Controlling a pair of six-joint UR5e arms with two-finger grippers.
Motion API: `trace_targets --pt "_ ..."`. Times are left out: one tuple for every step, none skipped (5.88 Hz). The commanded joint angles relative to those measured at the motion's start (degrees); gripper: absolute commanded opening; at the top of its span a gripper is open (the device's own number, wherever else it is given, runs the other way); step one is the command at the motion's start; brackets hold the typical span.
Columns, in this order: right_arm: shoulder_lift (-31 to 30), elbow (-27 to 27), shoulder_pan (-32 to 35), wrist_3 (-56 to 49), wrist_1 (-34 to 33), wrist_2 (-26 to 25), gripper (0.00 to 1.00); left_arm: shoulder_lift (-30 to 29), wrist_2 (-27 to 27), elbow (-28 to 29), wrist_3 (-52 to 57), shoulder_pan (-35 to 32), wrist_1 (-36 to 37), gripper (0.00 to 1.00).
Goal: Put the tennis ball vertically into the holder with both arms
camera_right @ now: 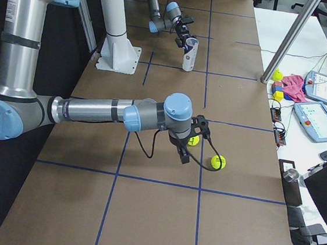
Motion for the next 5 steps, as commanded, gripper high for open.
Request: trace_targets --pt "3.6 -0.8 -9.5 13.3 7.2 -7.5 1.0 0.1 0.0 0.0 0.1 0.0 0.0 0.72" --pt "8.8 -5.7 -11.6 14.5 7.4 -9.3 1.0 0.1 0.0 0.1 0.1 0.0 0.0 0.72" --pt "11.1 -8.8 -13.1 14.7 7.6 -10.4 1.0 0.1 0.0 0.1 0.1 0.1 0.0 0.72" --pt "11.2 -9.3 -16.0 14.8 7.6 -13.0 1.0 0.2 0.0 0.0 0.1 0.1 0.0 0.72" --pt "11.3 -11.4 -17.8 14.9 10.7 -14.1 1.0 0.2 0.0 0.1 0.1 0.1 0.0 0.72"
